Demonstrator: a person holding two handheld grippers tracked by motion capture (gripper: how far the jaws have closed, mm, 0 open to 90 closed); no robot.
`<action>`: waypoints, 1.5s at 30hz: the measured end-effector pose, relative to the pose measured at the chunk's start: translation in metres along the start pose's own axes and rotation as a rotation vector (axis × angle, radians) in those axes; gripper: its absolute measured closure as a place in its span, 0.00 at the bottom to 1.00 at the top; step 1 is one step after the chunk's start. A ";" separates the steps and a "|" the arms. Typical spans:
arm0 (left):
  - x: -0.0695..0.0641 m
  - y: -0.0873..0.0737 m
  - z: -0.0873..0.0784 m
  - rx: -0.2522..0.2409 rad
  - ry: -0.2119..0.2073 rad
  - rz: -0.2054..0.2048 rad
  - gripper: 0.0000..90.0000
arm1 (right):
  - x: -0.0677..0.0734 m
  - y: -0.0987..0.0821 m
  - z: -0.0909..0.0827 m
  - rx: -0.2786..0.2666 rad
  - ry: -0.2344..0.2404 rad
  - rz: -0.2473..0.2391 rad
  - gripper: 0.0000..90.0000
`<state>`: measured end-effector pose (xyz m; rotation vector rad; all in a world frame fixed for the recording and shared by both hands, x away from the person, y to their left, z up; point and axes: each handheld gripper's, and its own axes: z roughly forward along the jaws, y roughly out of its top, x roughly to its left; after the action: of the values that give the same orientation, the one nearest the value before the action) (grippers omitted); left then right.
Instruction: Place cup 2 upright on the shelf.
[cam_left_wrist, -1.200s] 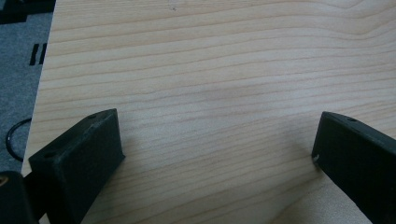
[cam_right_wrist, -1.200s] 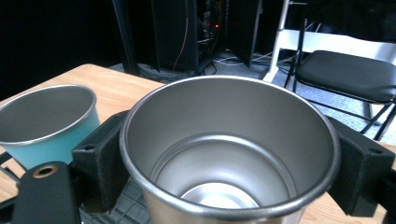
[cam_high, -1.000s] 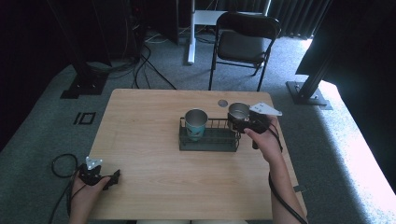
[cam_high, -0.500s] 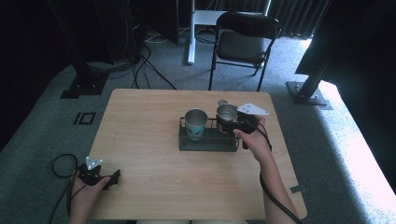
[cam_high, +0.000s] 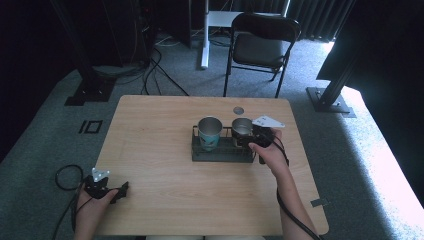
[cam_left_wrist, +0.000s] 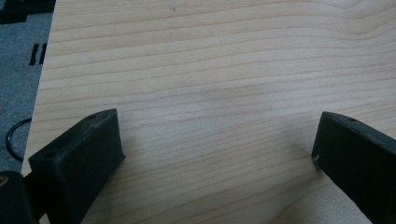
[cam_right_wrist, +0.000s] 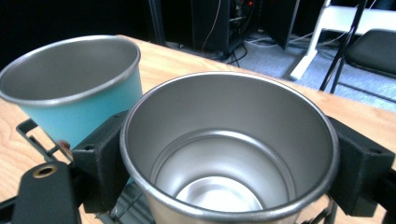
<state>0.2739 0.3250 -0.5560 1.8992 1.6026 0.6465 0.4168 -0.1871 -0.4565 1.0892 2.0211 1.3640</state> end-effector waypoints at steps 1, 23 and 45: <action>0.000 0.000 0.000 0.000 0.000 0.000 0.03 | 0.000 -0.002 0.001 -0.004 -0.001 0.004 0.16; 0.000 0.000 0.000 0.000 0.000 0.000 0.03 | 0.004 -0.028 0.014 0.012 0.008 -0.039 0.16; 0.000 0.000 0.000 0.000 0.000 0.000 0.03 | 0.001 -0.027 0.001 0.028 0.043 -0.085 0.13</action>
<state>0.2739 0.3250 -0.5560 1.8994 1.6026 0.6466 0.4073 -0.1914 -0.4812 0.9819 2.0989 1.3307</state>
